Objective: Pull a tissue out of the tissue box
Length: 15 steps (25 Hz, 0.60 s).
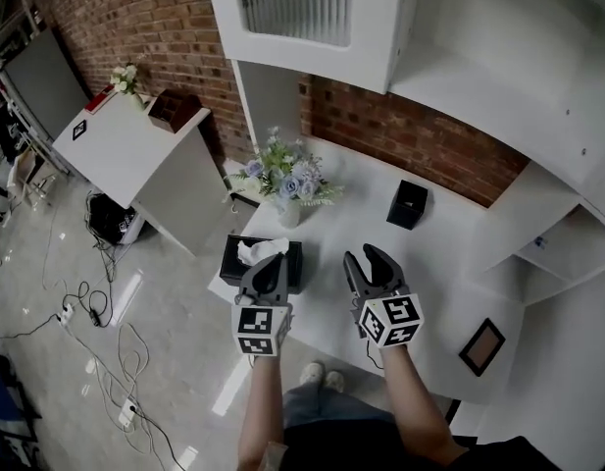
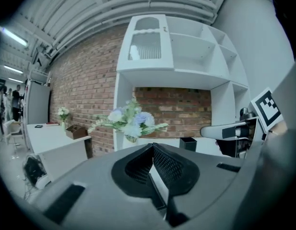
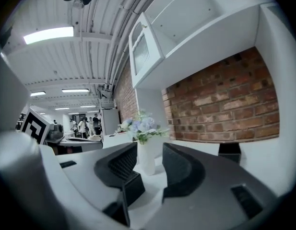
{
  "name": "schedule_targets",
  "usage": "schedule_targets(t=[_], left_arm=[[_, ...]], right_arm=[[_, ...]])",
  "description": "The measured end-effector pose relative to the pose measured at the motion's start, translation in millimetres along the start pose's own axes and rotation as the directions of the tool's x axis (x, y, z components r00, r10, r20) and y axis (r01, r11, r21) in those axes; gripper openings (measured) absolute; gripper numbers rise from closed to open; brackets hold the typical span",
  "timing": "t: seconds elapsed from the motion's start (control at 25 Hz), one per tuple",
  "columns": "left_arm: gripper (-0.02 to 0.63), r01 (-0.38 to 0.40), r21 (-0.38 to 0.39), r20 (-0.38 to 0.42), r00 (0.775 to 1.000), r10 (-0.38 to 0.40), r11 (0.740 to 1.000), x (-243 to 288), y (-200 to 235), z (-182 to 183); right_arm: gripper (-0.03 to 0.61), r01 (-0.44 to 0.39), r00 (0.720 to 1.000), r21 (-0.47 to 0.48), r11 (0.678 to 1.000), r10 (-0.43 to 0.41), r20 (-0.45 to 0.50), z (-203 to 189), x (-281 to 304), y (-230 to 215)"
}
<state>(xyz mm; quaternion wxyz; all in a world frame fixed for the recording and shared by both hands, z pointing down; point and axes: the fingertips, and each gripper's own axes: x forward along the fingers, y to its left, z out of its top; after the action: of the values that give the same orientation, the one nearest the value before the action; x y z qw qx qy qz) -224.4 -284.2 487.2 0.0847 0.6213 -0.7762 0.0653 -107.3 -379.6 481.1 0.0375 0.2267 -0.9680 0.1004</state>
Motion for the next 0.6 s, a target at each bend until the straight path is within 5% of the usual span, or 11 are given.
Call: schedule_targets(t=[0.32, 0.6], left_arm=[[0.009, -0.156, -0.052, -0.015, 0.988, 0.155, 0.986, -36, 71, -20], [0.009, -0.2, -0.085, -0.02, 0.98, 0.199, 0.976, -40, 93, -30]], right_arm=[[0.161, -0.21, 0.975, -0.018, 0.978, 0.208, -0.078, -25, 61, 81], [0.161, -0.36, 0.916, -0.144, 0.922, 0.319, -0.245, -48, 99, 110]])
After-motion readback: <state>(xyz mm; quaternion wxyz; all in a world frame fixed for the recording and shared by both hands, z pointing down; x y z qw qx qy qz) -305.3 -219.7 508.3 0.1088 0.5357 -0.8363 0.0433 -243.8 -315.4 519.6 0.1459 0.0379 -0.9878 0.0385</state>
